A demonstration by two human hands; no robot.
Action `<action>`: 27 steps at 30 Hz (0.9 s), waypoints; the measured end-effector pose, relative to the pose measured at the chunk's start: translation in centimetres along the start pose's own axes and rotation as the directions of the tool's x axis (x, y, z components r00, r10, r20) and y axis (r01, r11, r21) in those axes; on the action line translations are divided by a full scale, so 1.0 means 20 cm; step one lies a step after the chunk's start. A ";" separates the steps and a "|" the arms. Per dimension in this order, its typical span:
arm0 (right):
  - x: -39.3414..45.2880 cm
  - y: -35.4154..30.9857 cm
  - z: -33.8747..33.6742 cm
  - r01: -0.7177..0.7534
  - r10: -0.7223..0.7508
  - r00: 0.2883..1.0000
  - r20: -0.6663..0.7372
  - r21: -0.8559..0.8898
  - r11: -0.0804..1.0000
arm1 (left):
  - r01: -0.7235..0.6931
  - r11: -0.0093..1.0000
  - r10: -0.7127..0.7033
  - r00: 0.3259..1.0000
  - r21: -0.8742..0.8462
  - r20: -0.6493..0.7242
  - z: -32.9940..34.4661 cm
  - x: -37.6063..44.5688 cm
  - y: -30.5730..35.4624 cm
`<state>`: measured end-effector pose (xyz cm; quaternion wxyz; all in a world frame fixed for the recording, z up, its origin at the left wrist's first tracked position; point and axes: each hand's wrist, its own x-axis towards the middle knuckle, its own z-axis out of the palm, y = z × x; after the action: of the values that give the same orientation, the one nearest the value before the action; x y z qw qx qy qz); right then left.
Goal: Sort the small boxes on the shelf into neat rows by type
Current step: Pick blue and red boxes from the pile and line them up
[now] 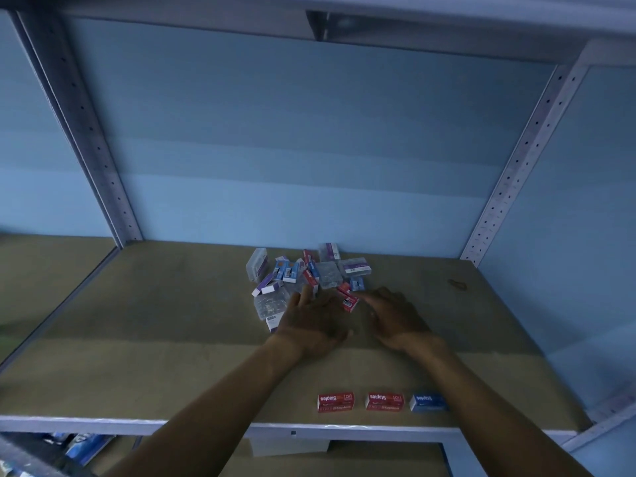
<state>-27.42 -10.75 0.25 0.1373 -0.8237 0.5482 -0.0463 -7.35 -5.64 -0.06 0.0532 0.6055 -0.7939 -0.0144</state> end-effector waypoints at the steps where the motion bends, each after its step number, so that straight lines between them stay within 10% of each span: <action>1: 0.00 0.00 0.00 0.009 -0.009 1.000 -0.002 -0.019 1.000 | -0.003 1.000 0.003 1.000 0.027 0.002 0.01 0.01 0.00; 27: -0.33 0.09 0.00 0.059 -0.046 0.992 -0.122 0.107 0.993 | -0.128 0.981 0.151 0.975 0.146 -0.164 0.02 -0.31 0.03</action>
<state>-31.68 -5.47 0.30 0.1483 -0.8247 0.5302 -0.1290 -6.26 0.52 -0.76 0.0823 0.5493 -0.8260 0.0960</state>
